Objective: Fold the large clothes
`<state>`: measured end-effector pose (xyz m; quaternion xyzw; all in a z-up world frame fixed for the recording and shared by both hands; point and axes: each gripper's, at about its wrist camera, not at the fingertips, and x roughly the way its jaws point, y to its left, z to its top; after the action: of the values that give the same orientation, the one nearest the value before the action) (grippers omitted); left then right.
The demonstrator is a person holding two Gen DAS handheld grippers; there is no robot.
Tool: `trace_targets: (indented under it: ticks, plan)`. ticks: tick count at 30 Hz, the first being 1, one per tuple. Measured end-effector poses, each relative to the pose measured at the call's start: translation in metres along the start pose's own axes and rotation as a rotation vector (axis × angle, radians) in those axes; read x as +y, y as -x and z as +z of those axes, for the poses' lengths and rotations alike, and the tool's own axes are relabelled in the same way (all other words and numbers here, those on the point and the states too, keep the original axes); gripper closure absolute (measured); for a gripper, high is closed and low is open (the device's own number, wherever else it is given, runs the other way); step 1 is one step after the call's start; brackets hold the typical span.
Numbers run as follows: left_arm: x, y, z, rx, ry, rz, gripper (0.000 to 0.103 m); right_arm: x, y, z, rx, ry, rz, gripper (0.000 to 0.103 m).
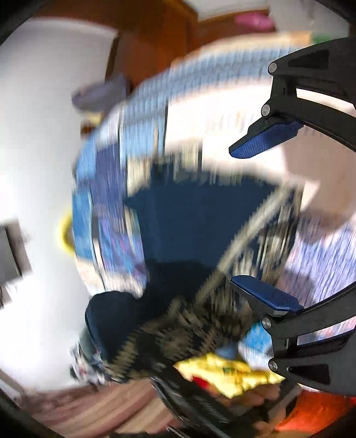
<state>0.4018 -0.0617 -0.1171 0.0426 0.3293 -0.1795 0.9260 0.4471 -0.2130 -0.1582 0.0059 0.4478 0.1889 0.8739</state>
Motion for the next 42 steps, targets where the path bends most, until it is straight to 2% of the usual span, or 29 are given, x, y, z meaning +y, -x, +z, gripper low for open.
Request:
trace_targets:
  ticks: [3,7,9,12,17,19,21,22,26,29,33,35,39,42]
  plan:
    - [-0.028,-0.024,-0.013,0.093,-0.037,-0.085,0.101,-0.034,0.016,-0.010,-0.002,-0.049,-0.048,0.017]
    - [-0.035,-0.050,-0.030,0.205,0.018,-0.153,0.100,-0.060,0.028,-0.022,-0.010,-0.110,-0.066,0.017]
    - [-0.030,-0.055,-0.034,0.240,0.049,-0.177,0.100,-0.063,0.035,-0.028,-0.017,-0.127,-0.061,0.017]
    - [-0.022,-0.044,-0.036,0.233,0.070,-0.222,0.100,-0.066,0.043,-0.032,-0.030,-0.146,-0.041,0.017]
    - [-0.038,-0.017,-0.040,0.232,-0.028,-0.177,0.089,-0.061,0.049,-0.028,-0.045,-0.147,0.017,0.017]
    - [-0.044,-0.012,-0.043,0.243,-0.041,-0.187,0.068,-0.054,0.051,-0.024,-0.057,-0.127,0.032,0.017]
    - [-0.041,0.002,-0.047,0.227,-0.039,-0.180,0.054,-0.044,0.052,-0.018,-0.070,-0.096,0.049,0.017]
    - [-0.037,0.011,-0.049,0.208,-0.042,-0.145,0.051,-0.038,0.052,-0.016,-0.074,-0.084,0.057,0.017]
    - [-0.010,0.039,-0.050,0.163,-0.034,0.015,0.047,-0.009,0.046,-0.004,-0.081,-0.019,0.096,0.017]
    - [0.023,0.055,-0.044,0.130,0.006,0.109,0.039,0.014,0.033,0.005,-0.079,0.023,0.123,0.017]
    - [0.071,0.060,-0.038,0.099,0.105,0.191,0.034,0.041,0.004,0.015,-0.065,0.047,0.163,0.017]
    - [0.095,0.051,-0.036,0.108,0.168,0.198,0.032,0.050,-0.014,0.020,-0.042,0.039,0.187,0.017]
    - [0.130,0.015,-0.045,0.205,0.293,0.150,0.032,0.049,-0.058,0.028,0.056,-0.020,0.187,0.017]
    - [0.137,0.004,-0.059,0.234,0.316,0.140,0.032,0.030,-0.081,0.024,0.115,-0.060,0.158,0.017]
